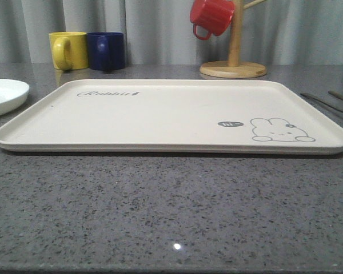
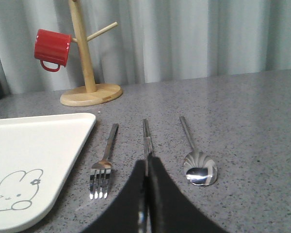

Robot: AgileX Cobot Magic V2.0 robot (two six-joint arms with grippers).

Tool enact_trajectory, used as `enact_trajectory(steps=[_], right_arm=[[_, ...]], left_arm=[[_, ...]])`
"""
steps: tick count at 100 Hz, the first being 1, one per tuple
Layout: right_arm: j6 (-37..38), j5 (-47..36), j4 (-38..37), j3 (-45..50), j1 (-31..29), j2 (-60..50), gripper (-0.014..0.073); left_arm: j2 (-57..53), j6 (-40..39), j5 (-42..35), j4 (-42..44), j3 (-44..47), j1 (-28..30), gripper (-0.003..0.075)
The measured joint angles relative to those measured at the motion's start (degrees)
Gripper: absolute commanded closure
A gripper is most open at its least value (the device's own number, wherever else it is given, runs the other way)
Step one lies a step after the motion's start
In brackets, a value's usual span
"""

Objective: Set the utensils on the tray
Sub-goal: 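Reach the left gripper down toward the rim of the white plate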

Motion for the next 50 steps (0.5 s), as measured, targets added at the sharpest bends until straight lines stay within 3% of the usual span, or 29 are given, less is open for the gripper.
enact_trajectory(steps=[36,50], right_arm=[[0.0,0.0,0.0,0.0,0.0,0.0,0.0662],[0.0,0.0,0.0,0.0,0.0,0.0,0.0662]], left_arm=[[0.0,0.0,0.1,-0.2,-0.1,0.0,0.0738],[0.0,0.0,6.5,-2.2,-4.2,0.0,0.0738]])
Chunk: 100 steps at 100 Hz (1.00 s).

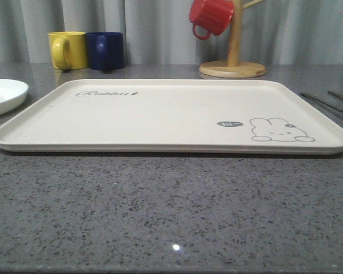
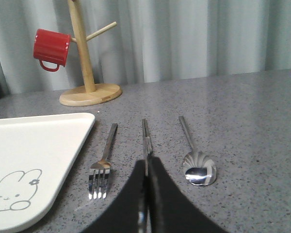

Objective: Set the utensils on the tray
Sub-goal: 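Reach the left gripper down toward the rim of the white plate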

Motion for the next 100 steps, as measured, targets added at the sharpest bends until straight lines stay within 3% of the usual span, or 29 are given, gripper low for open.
enact_trajectory(steps=[19,51,83,90,100], right_arm=[[0.0,0.0,0.0,0.0,0.0,0.0,0.0662],[0.0,0.0,0.0,0.0,0.0,0.0,0.0662],[0.0,0.0,0.0,0.0,0.0,0.0,0.0662],[0.0,0.0,0.0,0.0,0.0,0.0,0.0662],[0.0,0.0,0.0,0.0,0.0,0.0,0.0662]], left_arm=[[8.2,0.0,14.1,-1.3,-16.1,0.0,0.0738],[34.5,0.0,37.5,-0.4,-42.9,0.0,0.0738],[50.5,0.0,41.2,-0.4,-49.8,0.0,0.073],[52.6,0.0,41.6,-0.4,-49.8,0.0,0.0673],[54.7,0.0,42.4,-0.5,-49.8,0.0,0.0486]])
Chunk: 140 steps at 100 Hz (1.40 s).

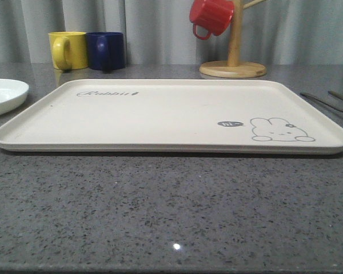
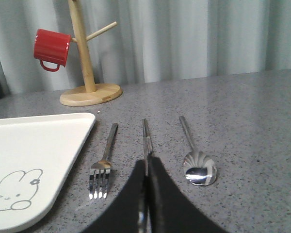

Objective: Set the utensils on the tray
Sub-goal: 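Reach the left gripper down toward the rim of the white plate, then grasp the white plate rim with the left gripper and lift it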

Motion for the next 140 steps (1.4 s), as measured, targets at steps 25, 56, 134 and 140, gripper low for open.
enact_trajectory(steps=[25,56,134,140], right_arm=[[0.0,0.0,0.0,0.0,0.0,0.0,0.0662],[0.0,0.0,0.0,0.0,0.0,0.0,0.0662],[0.0,0.0,0.0,0.0,0.0,0.0,0.0662],[0.0,0.0,0.0,0.0,0.0,0.0,0.0662]], left_arm=[[2.0,0.0,1.3,0.6,0.0,0.0,0.0243],[12.5,0.0,2.9,2.6,-7.1,1.6,0.0243],[48.7,19.0,15.5,-11.1,-36.1,16.7,0.0244],[49.8,19.0,15.5,-11.3,-36.1,16.7,0.0244]])
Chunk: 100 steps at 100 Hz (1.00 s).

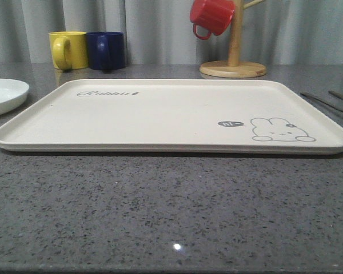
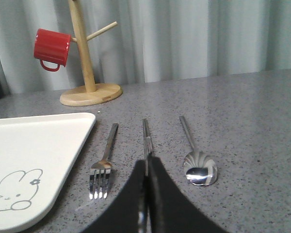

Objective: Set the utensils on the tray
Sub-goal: 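Grasp the white plate rim with the left gripper and lift it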

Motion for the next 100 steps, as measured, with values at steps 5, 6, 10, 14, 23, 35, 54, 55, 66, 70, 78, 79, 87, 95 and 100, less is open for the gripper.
enact_trajectory(steps=[5,6,10,14,23,35,54,55,66,70,78,79,87,95,100], right_arm=[[0.0,0.0,0.0,0.0,0.0,0.0,0.0662],[0.0,0.0,0.0,0.0,0.0,0.0,0.0662],[0.0,0.0,0.0,0.0,0.0,0.0,0.0662],[0.0,0.0,0.0,0.0,0.0,0.0,0.0662],[0.0,0.0,0.0,0.0,0.0,0.0,0.0662],[0.0,0.0,0.0,0.0,0.0,0.0,0.0662],[0.0,-0.1,0.0,0.0,0.0,0.0,0.0662],[0.0,-0.1,0.0,0.0,0.0,0.0,0.0662],[0.0,-0.1,0.0,0.0,0.0,0.0,0.0662],[0.0,-0.1,0.0,0.0,0.0,0.0,0.0662],[0.0,-0.1,0.0,0.0,0.0,0.0,0.0662],[0.0,-0.1,0.0,0.0,0.0,0.0,0.0662],[0.0,-0.1,0.0,0.0,0.0,0.0,0.0662],[0.0,-0.1,0.0,0.0,0.0,0.0,0.0662],[0.0,-0.1,0.0,0.0,0.0,0.0,0.0662]], left_arm=[[0.9,0.0,0.0,-0.2,-0.1,0.1,0.0244],[1.2,0.0,0.0,-0.4,-0.1,0.1,0.0244],[2.0,0.1,-0.1,-0.5,-0.1,0.1,0.0244],[2.6,0.1,-0.1,-0.7,-0.1,0.1,0.0244],[3.7,0.1,-0.4,-0.7,-0.1,0.1,0.0244],[4.2,0.1,-0.5,-0.8,-0.4,0.1,0.0249],[4.3,0.2,-0.7,-0.8,-0.6,0.1,0.0445],[4.3,0.2,-0.8,-0.8,-0.6,0.1,0.0459],[4.4,1.2,-0.9,-0.7,-0.6,0.3,0.0703],[4.4,1.6,-0.7,-1.5,-0.6,0.3,0.0734],[4.4,3.9,-0.6,-2.3,-0.6,0.3,0.0737],[4.4,4.1,-0.6,-2.5,-0.6,0.3,0.0737],[4.4,5.9,-0.6,-3.6,-0.6,0.3,0.0737],[4.4,7.5,-0.4,-5.4,-0.6,0.9,0.0737],[4.4,8.8,-0.2,-7.3,-0.6,1.7,0.0737]])
